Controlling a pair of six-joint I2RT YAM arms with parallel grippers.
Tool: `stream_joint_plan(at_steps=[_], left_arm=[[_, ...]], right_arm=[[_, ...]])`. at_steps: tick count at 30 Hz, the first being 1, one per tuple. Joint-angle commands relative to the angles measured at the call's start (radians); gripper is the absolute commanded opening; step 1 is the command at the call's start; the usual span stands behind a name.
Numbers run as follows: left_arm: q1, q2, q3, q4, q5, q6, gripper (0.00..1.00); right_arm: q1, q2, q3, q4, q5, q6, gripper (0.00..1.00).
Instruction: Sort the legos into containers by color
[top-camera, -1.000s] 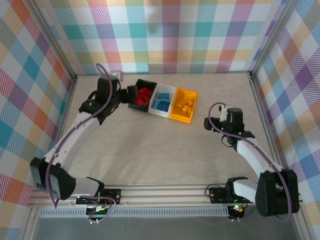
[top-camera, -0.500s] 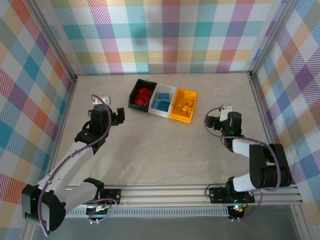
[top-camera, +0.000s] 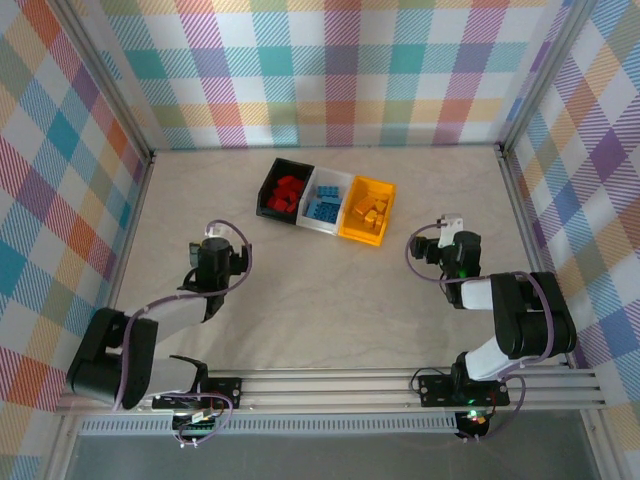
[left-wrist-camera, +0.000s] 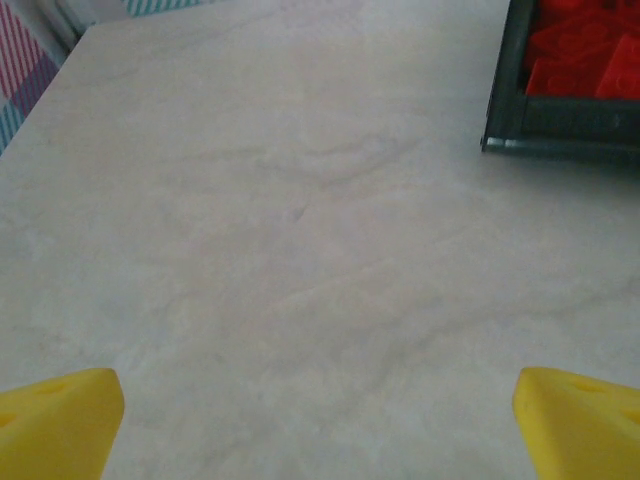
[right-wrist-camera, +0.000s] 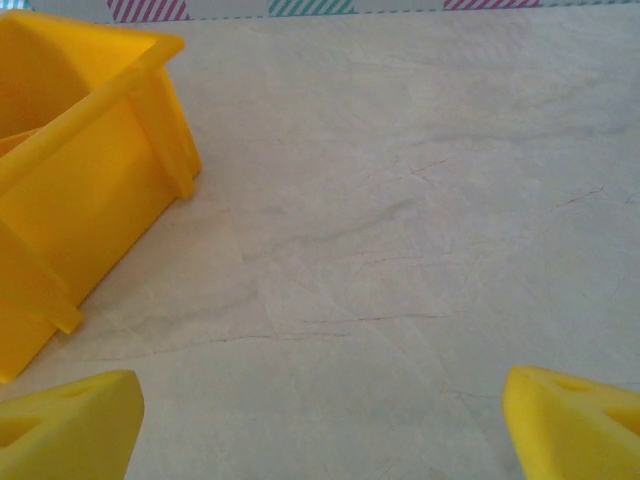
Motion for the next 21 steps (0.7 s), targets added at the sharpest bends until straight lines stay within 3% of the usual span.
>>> stream_joint_plan(at_steps=[1,5,10,13,15,21], left_arm=[[0.031,0.056,0.023,0.172,0.063,0.009,1.00],[0.035,0.157,-0.065,0.406,0.064,0.009,1.00],[0.068,0.166,-0.079,0.433,0.104,-0.018,1.00],[0.100,0.252,-0.056,0.484,0.095,-0.056,1.00],[0.128,0.234,0.003,0.328,0.117,-0.094,0.98],[0.160,0.238,0.012,0.312,0.147,-0.121,1.00]], right_arm=[[-0.006,0.001,0.019,0.034,-0.008,-0.005,0.95],[-0.008,0.001,0.019,0.032,-0.010,-0.004,0.98],[-0.013,0.002,0.025,0.024,-0.023,-0.002,1.00],[-0.023,0.003,0.032,0.010,-0.043,0.005,1.00],[-0.029,0.002,0.034,0.005,-0.052,0.009,1.00],[-0.031,0.003,0.036,0.004,-0.056,0.008,1.00]])
